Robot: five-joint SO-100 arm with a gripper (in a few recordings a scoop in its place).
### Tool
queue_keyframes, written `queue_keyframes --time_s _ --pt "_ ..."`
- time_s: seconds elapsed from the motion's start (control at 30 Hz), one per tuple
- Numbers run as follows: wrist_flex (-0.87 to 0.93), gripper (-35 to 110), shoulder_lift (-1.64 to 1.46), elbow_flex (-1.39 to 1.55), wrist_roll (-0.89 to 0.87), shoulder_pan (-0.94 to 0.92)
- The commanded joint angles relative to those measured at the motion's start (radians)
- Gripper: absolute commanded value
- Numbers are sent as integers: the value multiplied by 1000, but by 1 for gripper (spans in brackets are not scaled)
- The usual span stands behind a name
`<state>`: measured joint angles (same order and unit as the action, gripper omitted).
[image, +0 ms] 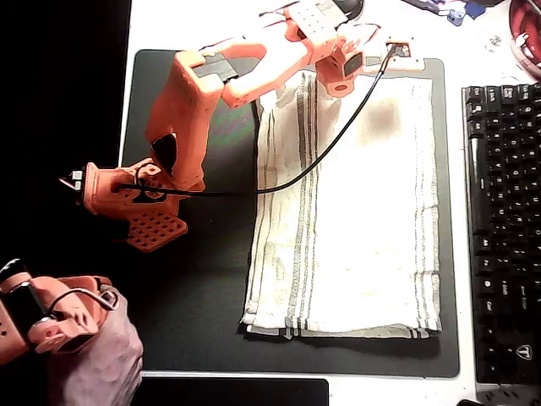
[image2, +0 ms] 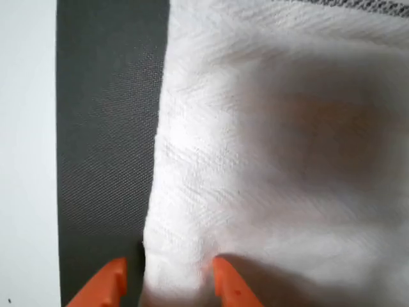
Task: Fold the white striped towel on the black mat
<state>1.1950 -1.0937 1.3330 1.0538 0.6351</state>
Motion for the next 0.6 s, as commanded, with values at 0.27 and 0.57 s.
queue_keyframes --time_s 0.27,0.57 --pt "-3 8 109 -83 9 8" --pt "9 0 110 -34 61 -12"
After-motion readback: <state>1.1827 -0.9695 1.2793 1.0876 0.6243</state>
